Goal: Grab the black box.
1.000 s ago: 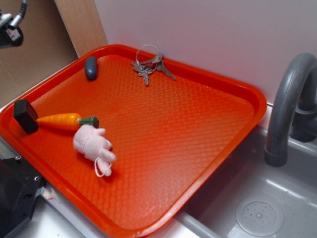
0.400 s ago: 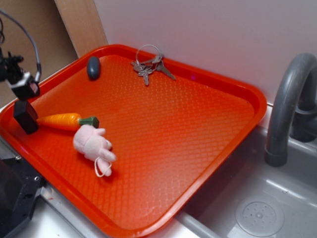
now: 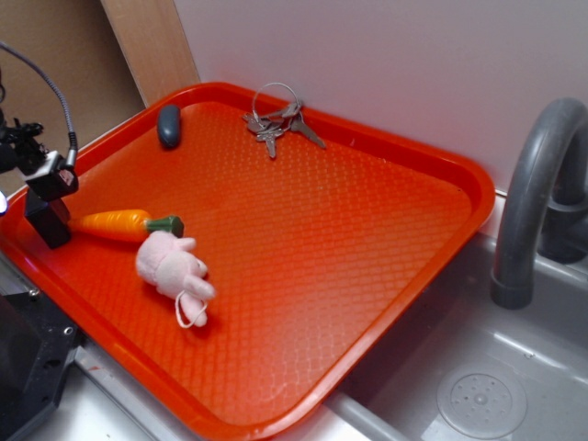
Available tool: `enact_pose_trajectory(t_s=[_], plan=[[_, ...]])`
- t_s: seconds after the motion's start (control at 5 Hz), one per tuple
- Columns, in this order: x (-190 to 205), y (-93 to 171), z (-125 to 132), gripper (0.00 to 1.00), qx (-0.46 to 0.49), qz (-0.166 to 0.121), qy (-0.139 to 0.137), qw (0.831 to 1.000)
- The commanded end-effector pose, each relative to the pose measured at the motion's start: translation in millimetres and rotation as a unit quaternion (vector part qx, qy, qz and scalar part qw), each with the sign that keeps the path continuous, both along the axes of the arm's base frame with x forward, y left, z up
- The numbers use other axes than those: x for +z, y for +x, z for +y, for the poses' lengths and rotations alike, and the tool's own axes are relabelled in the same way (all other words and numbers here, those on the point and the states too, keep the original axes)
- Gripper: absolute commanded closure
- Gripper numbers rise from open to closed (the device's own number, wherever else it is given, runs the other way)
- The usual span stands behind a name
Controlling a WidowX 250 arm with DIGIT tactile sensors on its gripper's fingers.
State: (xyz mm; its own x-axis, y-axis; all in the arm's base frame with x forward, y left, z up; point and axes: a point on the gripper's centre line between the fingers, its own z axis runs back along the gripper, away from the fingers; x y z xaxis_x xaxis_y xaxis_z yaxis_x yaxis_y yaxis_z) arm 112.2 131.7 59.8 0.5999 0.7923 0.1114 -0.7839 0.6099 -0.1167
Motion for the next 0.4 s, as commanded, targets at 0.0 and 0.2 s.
enact_pose_trajectory(t_s=[0.0, 0.2], plan=[[-16.5, 12.7, -7.3, 0.0, -0.023, 0.061, 0.057, 0.996], [-17.7, 12.9, -7.7, 1.0, -0.024, 0.07, 0.057, 0.996]])
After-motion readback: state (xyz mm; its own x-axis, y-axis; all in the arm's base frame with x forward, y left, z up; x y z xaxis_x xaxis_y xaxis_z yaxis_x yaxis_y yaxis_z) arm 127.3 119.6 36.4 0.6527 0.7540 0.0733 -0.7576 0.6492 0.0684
